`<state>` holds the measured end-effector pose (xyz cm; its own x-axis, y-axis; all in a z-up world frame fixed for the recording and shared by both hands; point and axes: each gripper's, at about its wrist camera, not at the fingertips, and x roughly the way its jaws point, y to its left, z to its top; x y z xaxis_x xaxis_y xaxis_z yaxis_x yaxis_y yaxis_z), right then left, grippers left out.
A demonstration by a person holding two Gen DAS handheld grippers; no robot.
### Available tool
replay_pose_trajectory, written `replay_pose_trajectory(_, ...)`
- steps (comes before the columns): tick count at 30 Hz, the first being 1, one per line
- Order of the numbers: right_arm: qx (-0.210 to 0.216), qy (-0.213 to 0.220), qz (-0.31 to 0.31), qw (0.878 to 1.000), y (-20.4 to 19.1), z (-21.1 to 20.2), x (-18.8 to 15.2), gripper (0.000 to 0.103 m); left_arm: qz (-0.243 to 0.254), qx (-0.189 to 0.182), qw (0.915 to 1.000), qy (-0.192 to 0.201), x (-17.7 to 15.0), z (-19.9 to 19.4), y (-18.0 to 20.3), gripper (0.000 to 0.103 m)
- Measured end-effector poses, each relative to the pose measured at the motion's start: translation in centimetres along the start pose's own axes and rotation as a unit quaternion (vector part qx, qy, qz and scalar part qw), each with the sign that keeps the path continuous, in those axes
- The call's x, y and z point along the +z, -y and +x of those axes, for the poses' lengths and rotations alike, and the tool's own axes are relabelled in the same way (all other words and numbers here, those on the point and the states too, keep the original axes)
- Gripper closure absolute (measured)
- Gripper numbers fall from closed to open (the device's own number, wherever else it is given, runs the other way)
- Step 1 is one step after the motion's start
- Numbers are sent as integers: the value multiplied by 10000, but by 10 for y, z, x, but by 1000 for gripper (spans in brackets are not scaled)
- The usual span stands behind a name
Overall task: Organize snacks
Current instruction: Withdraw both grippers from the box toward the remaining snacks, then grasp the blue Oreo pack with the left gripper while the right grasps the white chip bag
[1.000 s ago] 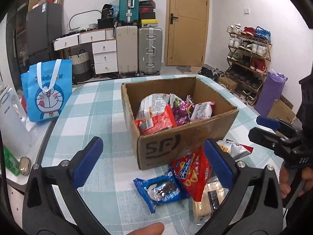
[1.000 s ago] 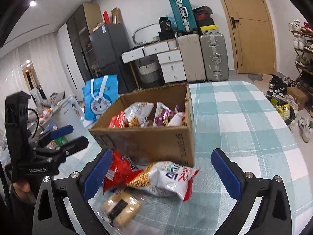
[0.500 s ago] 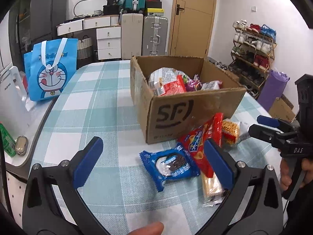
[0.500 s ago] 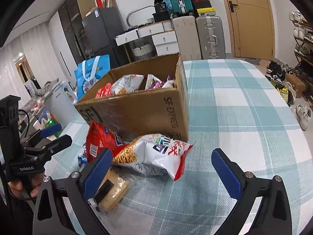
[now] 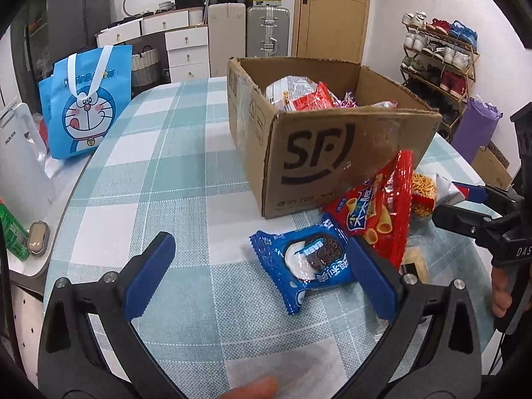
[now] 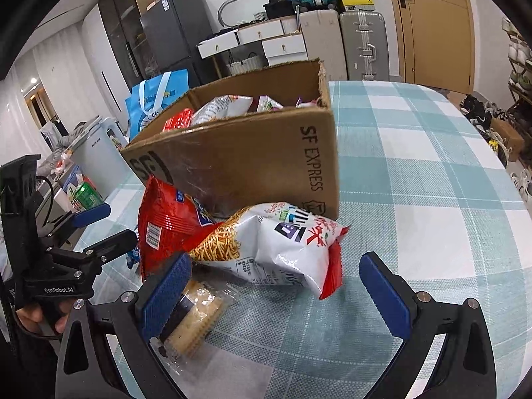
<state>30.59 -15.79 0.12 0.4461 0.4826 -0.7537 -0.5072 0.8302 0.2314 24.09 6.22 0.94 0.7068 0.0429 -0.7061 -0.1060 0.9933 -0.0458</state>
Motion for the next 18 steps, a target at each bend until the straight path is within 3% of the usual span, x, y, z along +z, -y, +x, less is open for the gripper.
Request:
replay_pose_trajectory(9,197,-93,88,9997,-1,9,1,1,135,-43,9997,-212,-2,17,5,1)
replay_pose_trajectory(18,76,-154,95,9998,-4,17,0,1,104,-17,9990,-439,-4,28,2,0)
